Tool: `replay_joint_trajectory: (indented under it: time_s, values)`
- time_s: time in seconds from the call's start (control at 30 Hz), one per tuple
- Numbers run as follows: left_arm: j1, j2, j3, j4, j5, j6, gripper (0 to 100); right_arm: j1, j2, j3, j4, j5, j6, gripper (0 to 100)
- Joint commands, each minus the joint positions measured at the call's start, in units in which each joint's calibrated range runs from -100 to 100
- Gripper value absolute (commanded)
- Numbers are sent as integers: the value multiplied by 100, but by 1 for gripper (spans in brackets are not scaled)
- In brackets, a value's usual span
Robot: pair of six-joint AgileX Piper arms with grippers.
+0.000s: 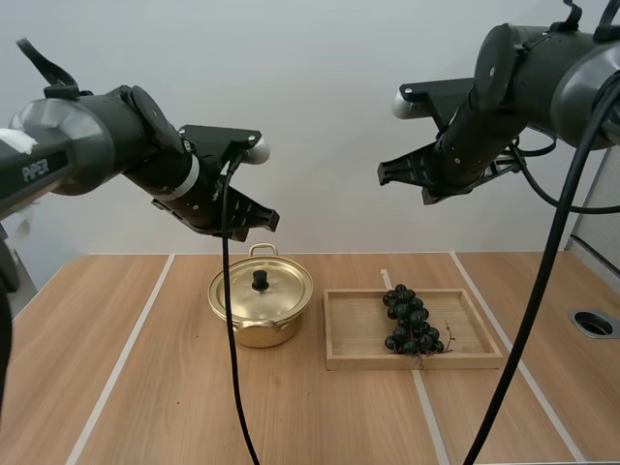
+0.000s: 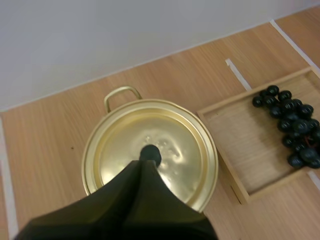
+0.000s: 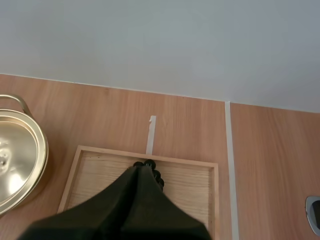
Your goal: Open the pot, put the grape inside, and close it
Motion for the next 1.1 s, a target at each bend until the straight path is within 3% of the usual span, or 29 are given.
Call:
replay_joint_trajectory:
  time_s: [0.0, 0.13, 0.27, 0.43, 0.5, 0.53, 0.57, 0.6, 0.63, 0.67, 0.7, 0.73, 0.87, 1.07]
  values:
    - [0, 5, -58, -64, -460, 19, 0, 8, -37, -47, 8, -157, -53, 0]
    - [0, 5, -58, 96, -866, 139, 0, 8, -37, -47, -35, -175, -188, 0]
    - [0, 5, -58, 191, -1059, 935, 0, 8, -37, -47, -35, -175, -1083, 0]
    - [0, 5, -58, 176, -992, 1712, 1, 8, -37, -47, 5, -257, -1100, 0]
    - [0, 5, -58, 176, -924, 1735, 9, 8, -37, -47, 5, -373, -1074, 0]
    - [0, 5, -58, 166, -891, 1800, 19, 8, -37, -47, 5, -416, -1074, 0]
    - [0, 5, -58, 166, -873, 1851, 33, 8, -37, -47, 5, -460, -1074, 7]
    - [0, 5, -58, 166, -853, 1890, 47, 8, -37, -47, 5, -476, -1074, 22]
    - [0, 5, -58, 150, -853, 1951, 70, 8, -37, -47, 5, -499, -1074, 38]
    - [0, 5, -58, 123, -853, 1973, 94, 8, -37, -47, 5, -499, -1074, 60]
    - [0, 5, -58, 121, -853, 2017, 100, 8, -37, -47, 5, -499, -1115, 85]
    - [0, 5, -58, 113, -841, 2033, 100, 8, -37, -47, 5, -499, -1180, 100]
    - [-72, 5, -67, 127, -546, 2213, 100, 8, -9, -47, 5, -170, -1202, 100]
    - [-518, 65, -67, 257, -482, 2094, 100, 8, 120, -34, 5, 194, -1180, 100]
